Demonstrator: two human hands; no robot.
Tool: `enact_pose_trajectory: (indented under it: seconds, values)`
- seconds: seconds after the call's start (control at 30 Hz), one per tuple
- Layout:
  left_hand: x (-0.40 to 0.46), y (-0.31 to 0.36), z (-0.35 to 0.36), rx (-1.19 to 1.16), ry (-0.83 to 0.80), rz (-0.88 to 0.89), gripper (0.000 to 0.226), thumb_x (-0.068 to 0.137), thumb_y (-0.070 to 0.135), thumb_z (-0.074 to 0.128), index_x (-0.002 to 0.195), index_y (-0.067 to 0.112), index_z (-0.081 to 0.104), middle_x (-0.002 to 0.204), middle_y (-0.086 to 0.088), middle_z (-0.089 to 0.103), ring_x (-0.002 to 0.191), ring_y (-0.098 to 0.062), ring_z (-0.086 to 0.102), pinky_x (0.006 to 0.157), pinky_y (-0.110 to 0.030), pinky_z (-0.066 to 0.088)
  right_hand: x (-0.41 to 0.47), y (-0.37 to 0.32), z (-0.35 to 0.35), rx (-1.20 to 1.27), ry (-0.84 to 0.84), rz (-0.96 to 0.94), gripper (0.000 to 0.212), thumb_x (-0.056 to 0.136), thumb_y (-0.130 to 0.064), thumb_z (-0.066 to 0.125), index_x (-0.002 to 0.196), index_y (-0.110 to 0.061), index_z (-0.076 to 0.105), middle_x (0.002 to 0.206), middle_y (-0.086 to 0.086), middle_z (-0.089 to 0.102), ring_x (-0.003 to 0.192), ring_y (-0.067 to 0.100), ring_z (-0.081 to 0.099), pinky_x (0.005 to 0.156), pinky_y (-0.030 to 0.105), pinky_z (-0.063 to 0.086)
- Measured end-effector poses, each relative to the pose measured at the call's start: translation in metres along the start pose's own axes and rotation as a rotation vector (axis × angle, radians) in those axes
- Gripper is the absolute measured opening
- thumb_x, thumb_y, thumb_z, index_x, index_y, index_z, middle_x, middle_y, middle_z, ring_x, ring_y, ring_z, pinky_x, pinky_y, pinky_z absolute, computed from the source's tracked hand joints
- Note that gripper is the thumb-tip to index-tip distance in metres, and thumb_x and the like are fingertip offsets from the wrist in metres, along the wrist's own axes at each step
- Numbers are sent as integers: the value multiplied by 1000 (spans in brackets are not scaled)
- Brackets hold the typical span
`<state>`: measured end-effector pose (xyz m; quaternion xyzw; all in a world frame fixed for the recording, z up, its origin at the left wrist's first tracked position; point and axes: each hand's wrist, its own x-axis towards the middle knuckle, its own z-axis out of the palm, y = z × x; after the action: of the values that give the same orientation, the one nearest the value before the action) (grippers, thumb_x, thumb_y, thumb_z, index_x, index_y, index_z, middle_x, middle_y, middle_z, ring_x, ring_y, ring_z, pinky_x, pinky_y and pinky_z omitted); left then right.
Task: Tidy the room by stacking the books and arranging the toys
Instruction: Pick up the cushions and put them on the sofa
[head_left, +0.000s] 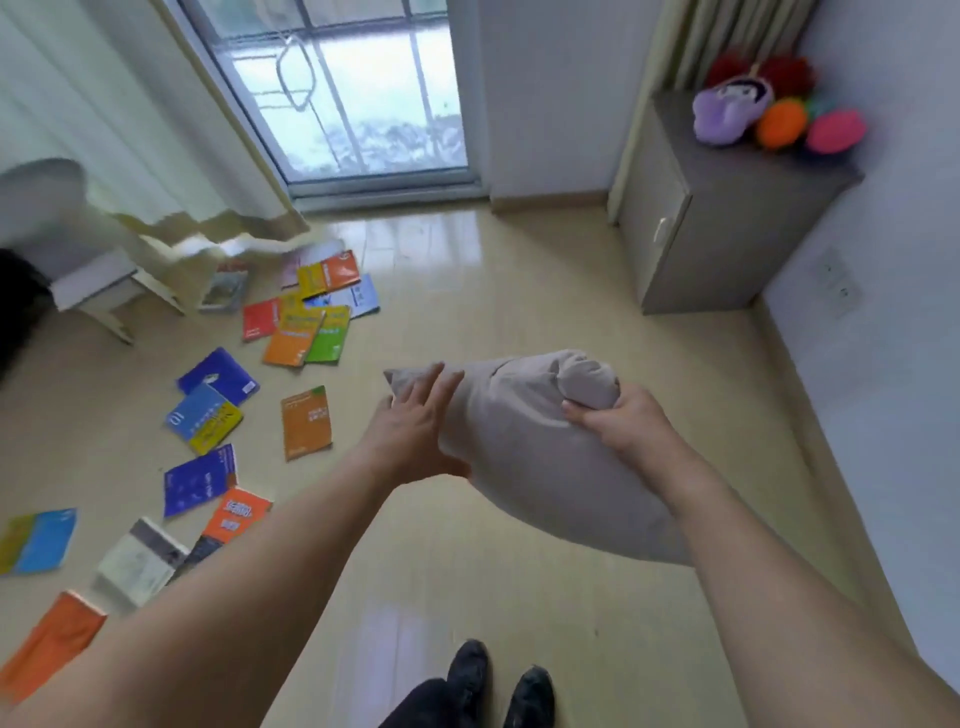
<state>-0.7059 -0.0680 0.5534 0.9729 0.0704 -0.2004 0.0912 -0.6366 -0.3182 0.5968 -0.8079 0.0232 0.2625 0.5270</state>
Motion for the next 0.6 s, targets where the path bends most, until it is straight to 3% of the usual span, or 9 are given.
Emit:
enact_pose_trajectory:
  seconds: [0.07, 0.13, 0.23, 0.27, 0.33, 0.4, 0.5, 0.6]
  values:
    - [-31, -39, -49, -5, 92, -66, 138, 60, 70, 80, 158, 32, -9, 168, 3, -8, 155, -23, 2, 122, -51, 16, -28, -69, 17, 59, -103, -74, 14, 83, -11, 75, 97, -14, 73, 81, -3, 71, 70, 8, 65, 63, 20, 50]
    - [-55, -74, -80, -3, 111, -115, 142, 57, 70, 80, 157, 35, -15, 168, 6, -10, 155, -20, -6, 124, -53, 6, -51, -120, 36, 112, -228, -133, 14, 85, -1, 70, 86, -15, 72, 68, -8, 70, 58, 3, 63, 53, 16, 47]
    - [-98, -133, -107, 0, 60, -163, 139, 56, 72, 80, 159, 32, -5, 168, 8, -4, 155, -19, -9, 124, -52, -2, -74, -182, 88, 110, -383, -199, 17, 86, 3, 66, 86, -13, 72, 71, -6, 70, 64, 8, 66, 57, 19, 51]
    - [-112, -149, -110, -18, 37, -179, 129, 58, 70, 80, 159, 32, 9, 168, 8, 6, 155, -19, -3, 124, -51, 1, -78, -197, 106, 123, -426, -196, 18, 86, 4, 65, 86, -12, 71, 72, -4, 70, 65, 10, 66, 58, 20, 53]
    - [-133, -174, -109, -113, 45, -200, 87, 64, 63, 78, 140, 33, 46, 151, 7, 45, 147, -25, 31, 118, -46, 26, -78, -217, 140, 130, -486, -174, 22, 86, 8, 62, 87, -12, 70, 74, -1, 70, 65, 12, 66, 60, 22, 54]
    - [-160, -206, -107, -240, 47, -265, 47, 73, 50, 74, 116, 33, 62, 120, 3, 67, 118, -27, 59, 93, -38, 49, -74, -240, 191, 55, -563, -158, 23, 85, 8, 63, 90, -13, 72, 79, 3, 72, 69, 15, 68, 65, 26, 54]
    - [-200, -260, -94, -492, 39, -361, 23, 79, 34, 67, 102, 33, 69, 101, 4, 72, 96, -23, 66, 77, -31, 53, -53, -267, 279, -70, -661, -111, 26, 83, 10, 62, 89, -13, 72, 79, 5, 72, 68, 17, 68, 61, 26, 55]
    - [-218, -308, -74, -652, 46, -440, 9, 82, 25, 63, 84, 33, 66, 87, 8, 67, 87, -18, 63, 72, -29, 49, -30, -278, 348, -286, -690, -88, 22, 80, 6, 68, 90, -13, 71, 79, 4, 73, 66, 15, 69, 59, 24, 56]
